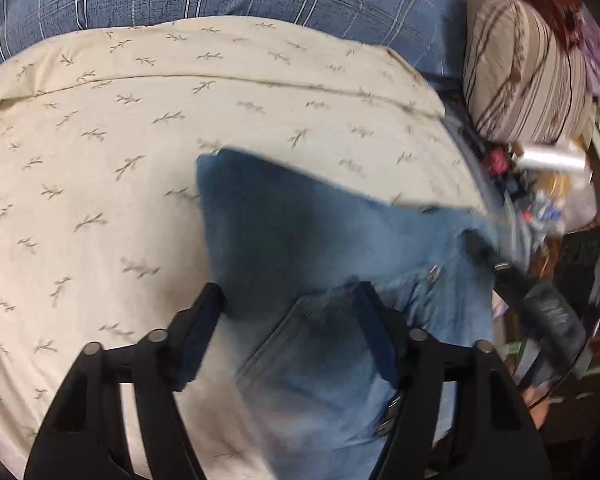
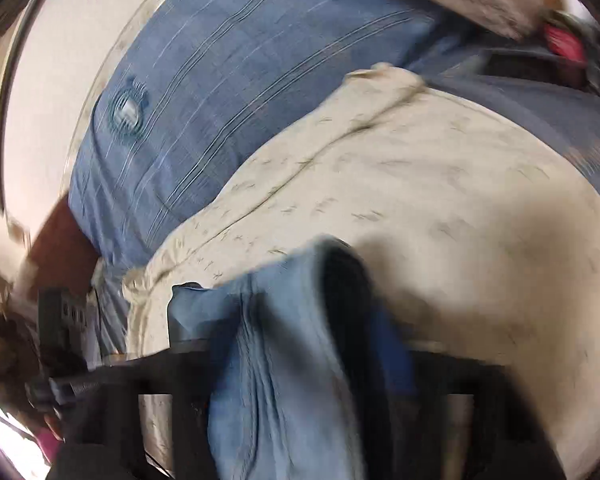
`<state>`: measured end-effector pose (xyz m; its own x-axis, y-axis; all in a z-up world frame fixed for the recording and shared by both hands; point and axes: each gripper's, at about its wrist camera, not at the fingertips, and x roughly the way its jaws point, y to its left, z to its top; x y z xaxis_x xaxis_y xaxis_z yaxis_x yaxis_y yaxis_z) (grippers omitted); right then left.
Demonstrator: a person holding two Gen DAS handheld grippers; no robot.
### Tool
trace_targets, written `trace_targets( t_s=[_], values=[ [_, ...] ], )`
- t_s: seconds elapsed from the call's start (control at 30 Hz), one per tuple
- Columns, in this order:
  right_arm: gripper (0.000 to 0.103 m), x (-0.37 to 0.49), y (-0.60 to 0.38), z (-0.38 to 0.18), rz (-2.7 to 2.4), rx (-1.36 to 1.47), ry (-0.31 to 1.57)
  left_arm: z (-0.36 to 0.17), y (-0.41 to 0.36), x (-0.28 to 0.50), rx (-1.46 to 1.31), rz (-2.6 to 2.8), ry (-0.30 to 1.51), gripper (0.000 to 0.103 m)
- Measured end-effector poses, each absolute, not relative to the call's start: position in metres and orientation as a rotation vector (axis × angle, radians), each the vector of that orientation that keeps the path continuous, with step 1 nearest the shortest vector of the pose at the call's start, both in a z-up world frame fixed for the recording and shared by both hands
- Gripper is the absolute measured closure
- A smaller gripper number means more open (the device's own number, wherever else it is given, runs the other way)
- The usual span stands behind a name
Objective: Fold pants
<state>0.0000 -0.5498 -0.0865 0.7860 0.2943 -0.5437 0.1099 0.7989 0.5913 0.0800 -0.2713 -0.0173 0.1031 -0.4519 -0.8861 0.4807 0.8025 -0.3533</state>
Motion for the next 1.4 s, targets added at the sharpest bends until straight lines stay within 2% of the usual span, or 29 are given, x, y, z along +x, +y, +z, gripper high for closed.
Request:
trace_targets(
  t_s=[0.07,0.13,0.17,0.2,0.27,0.3,0.4,0.47,0.53,0.7,0.77,0.8,0.97,1.13,1.3,1.37,1.4],
  values=[
    [0.098,0.001,-0.536,-0.069,0.079,0.506,0.625,-0.017,-0.276,0.085,-0.002,-0.660,1.268,0.037],
    [0.098,0.012,-0.536,-0.085,0.028,0.479,0.696,-0.033,-0.288,0.091,0.044,-0.608,1.281,0.035],
    [0.097,0.019,-0.540,-0.094,0.003,0.481,0.729,-0.040,-0.296,0.092,0.066,-0.588,1.285,0.029],
    [0.088,0.026,-0.545,-0.110,-0.010,0.501,0.779,-0.050,-0.300,0.095,0.083,-0.568,1.291,0.027],
    [0.084,0.023,-0.556,-0.117,0.001,0.571,0.776,-0.049,-0.303,0.095,0.080,-0.561,1.288,0.026],
    [0.076,0.017,-0.559,-0.112,0.020,0.605,0.760,-0.046,-0.301,0.095,0.077,-0.568,1.287,0.027],
    [0.071,-0.013,-0.562,-0.094,0.078,0.664,0.700,-0.032,-0.281,0.086,0.040,-0.634,1.292,0.028],
    [0.062,-0.036,-0.562,-0.087,0.113,0.697,0.673,-0.025,-0.261,0.073,-0.004,-0.684,1.301,0.028],
    [0.044,-0.055,-0.559,-0.086,0.108,0.706,0.659,-0.023,-0.244,0.055,-0.017,-0.728,1.308,0.028],
    [0.044,-0.120,-0.548,-0.096,0.138,0.840,0.620,-0.036,-0.221,0.021,-0.038,-0.776,1.365,0.028],
    [0.038,-0.142,-0.541,-0.105,0.203,0.932,0.612,-0.034,-0.215,0.012,0.002,-0.773,1.333,0.028],
    [0.036,-0.149,-0.532,-0.114,0.244,0.984,0.633,-0.035,-0.214,0.011,0.010,-0.774,1.331,0.028],
    [0.036,-0.148,-0.505,-0.145,0.213,1.046,0.746,-0.028,-0.222,0.008,-0.049,-0.833,1.401,0.028],
    [0.036,-0.138,-0.495,-0.158,0.171,1.121,0.718,0.026,-0.276,0.023,0.221,-0.846,1.193,0.026],
    [0.036,-0.151,-0.491,-0.161,0.126,1.151,0.655,0.037,-0.359,0.057,0.500,-0.859,1.087,0.024],
    [0.039,-0.151,-0.491,-0.169,0.122,1.173,0.661,0.024,-0.377,0.065,0.571,-0.822,1.063,0.020],
    [0.049,-0.145,-0.489,-0.174,0.120,1.171,0.689,0.011,-0.387,0.071,0.602,-0.797,1.085,0.020]
  ],
)
